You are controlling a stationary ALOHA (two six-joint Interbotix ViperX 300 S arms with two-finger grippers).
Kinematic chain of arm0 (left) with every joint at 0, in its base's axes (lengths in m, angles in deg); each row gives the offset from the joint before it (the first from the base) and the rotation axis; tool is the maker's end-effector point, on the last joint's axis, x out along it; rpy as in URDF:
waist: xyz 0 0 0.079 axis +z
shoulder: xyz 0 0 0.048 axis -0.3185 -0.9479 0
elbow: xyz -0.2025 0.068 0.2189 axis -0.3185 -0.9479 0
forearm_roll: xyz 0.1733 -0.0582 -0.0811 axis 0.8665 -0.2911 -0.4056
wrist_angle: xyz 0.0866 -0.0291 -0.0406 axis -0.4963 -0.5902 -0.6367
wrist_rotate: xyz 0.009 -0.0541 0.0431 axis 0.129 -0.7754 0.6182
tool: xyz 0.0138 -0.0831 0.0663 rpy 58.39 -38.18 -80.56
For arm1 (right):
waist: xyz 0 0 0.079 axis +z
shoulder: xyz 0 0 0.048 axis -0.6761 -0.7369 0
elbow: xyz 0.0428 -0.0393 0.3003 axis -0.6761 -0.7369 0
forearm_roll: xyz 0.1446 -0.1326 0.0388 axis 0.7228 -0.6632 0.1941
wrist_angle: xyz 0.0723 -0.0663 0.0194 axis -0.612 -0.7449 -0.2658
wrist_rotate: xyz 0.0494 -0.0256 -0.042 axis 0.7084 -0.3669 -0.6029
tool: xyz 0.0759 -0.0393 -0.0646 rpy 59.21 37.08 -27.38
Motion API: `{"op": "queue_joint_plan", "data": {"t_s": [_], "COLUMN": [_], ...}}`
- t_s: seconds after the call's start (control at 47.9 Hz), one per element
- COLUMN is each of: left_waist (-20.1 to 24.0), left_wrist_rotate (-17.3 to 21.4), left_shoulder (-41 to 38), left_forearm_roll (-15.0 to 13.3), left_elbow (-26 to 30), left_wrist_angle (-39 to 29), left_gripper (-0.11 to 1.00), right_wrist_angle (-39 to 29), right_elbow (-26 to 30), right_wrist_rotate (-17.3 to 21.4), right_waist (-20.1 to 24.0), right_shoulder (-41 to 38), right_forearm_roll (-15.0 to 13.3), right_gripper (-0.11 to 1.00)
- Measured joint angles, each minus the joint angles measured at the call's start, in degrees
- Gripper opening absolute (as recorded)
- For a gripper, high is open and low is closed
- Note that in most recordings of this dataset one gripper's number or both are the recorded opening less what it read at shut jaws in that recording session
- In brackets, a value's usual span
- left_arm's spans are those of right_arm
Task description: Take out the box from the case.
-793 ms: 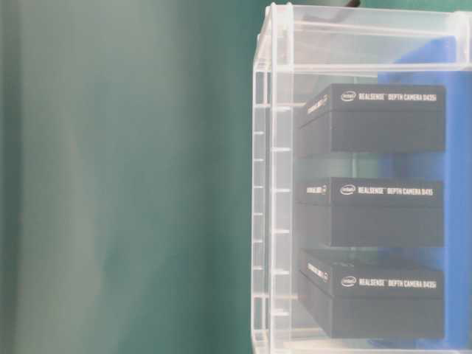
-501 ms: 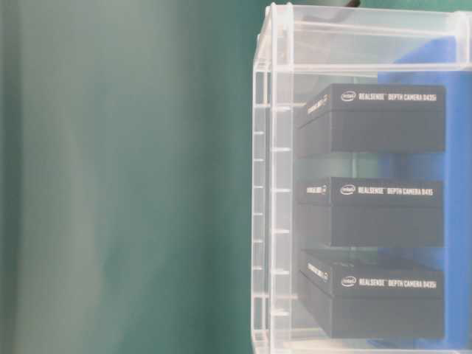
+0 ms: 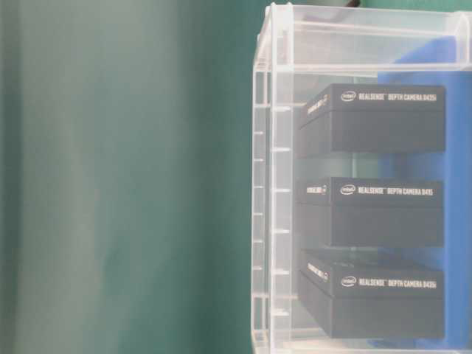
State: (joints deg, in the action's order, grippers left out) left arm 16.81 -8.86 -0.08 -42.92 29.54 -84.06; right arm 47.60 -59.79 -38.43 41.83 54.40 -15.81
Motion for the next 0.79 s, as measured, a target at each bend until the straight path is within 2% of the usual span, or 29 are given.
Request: {"op": "queue_joint_plan", "data": {"t_s": [0.23,0.397,0.522,0.793], "left_waist": [-1.6,-2.8,-3.0,-3.2], "left_wrist_rotate": [-0.2,-1.7,-5.0,-13.5], "left_shoulder": [-1.3,-1.8,-1.9,-5.9], "left_forearm_roll": [0.0,0.0,0.0,0.1], "left_elbow": [5.6,7.5,9.3,14.5], "left_wrist_angle": [-7.6,-12.8,-21.0,-46.4], "left_gripper": [0.02,0.02,0.02,0.02], "right_wrist_angle": [-3.0,-10.4,-20.7,-52.4], "right_elbow": [3.7,5.4,8.5,17.1], "right_wrist_rotate": [0.1,1.6,5.6,16.4], "right_waist": [0.0,0.0,0.0,0.0], "right_shoulder": [-1.3,-2.5,-3.4,-9.8], "right_forearm_roll": [0.0,0.2,0.2,0.1], "right_gripper": [0.03,0.03,0.03,0.03]}}
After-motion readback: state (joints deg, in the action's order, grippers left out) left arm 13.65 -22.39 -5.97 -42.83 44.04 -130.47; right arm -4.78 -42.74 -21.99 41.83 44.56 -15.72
